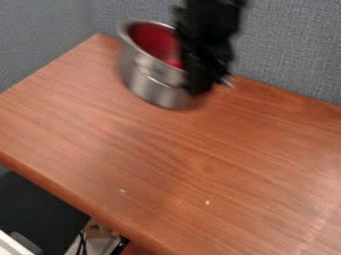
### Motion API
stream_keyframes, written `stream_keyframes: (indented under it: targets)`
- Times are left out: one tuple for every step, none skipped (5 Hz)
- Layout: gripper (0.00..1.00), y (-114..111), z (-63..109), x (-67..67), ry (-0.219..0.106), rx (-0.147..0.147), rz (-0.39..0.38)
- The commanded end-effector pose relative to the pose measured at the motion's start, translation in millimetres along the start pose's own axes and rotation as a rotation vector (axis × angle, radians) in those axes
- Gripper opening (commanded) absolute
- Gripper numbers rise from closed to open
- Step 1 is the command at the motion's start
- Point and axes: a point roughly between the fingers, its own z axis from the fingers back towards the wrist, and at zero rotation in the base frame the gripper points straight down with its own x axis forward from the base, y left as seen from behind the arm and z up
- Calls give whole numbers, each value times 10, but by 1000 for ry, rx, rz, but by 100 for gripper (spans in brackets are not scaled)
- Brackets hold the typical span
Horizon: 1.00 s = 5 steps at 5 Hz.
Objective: Move the red object from the metal pot to the table
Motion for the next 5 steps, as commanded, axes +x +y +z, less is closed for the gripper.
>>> stream_keyframes:
  targets:
    - [0,-106,-79,311,-29,23,-111]
    - [0,-116,-338,498,-13,-19,-149]
    - [0,1,-427,462,-1,-34,-140]
    - [0,-39,-431,550,25,-53,-268]
    - [0,-89,-424,652,46,-64,-402]
